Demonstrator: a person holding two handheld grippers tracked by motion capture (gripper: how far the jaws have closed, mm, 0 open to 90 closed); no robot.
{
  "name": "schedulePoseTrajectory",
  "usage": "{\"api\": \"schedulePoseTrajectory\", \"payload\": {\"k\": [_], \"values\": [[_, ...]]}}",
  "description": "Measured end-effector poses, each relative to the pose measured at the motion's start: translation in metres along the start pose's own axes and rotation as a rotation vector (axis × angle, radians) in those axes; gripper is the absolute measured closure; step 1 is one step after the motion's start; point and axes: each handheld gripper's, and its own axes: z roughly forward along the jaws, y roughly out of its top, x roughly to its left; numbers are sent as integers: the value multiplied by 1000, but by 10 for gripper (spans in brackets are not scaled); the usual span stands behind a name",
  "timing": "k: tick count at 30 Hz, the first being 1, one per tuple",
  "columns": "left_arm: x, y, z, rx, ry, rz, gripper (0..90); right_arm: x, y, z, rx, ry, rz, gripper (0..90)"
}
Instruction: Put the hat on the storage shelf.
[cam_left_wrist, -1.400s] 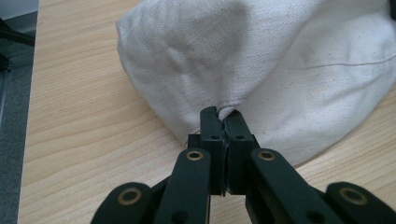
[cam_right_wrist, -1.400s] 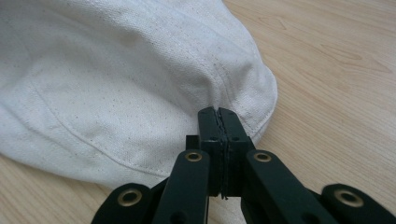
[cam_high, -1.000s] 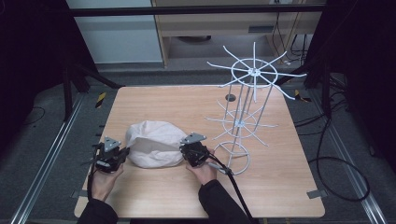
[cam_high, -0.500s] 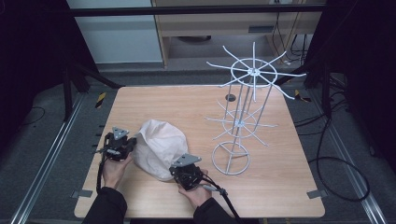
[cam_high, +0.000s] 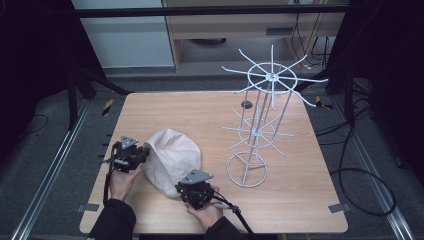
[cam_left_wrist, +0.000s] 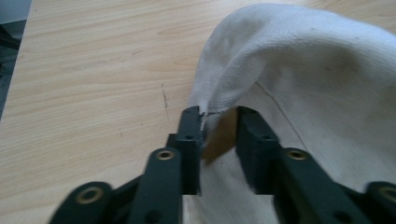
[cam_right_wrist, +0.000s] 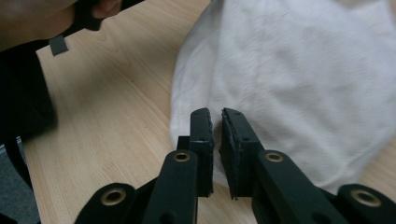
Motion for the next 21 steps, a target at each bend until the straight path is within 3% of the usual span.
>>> {"api": "schedulePoseTrajectory", "payload": {"k": [1,3,5,10,12,15,17,21], "values": [[-2,-3,-11,-11,-3,8,584,-4,1,-7,-11,-8,-5,752],[-3,-5,-17,-9,-12,6,555,-6,2,-11,-14,-18,-4,738],[-7,-8,-28,-39,-34,-5,492,-14,4,-20,-17,-52,-22,678],[-22,-12,-53,-78,-89,-13,446,-27,5,-34,-13,-84,-14,618],[-28,-12,-58,-88,-113,-11,428,-32,5,-39,-23,-87,1,593],[-38,-11,-64,-105,-136,-9,412,-36,2,-49,-20,-116,-27,564],[-44,-10,-66,-112,-143,-7,400,-39,-2,-59,-32,-121,-21,546],[-52,-7,-67,-110,-147,-10,374,-52,-20,-85,-71,-144,-1,487]]}}
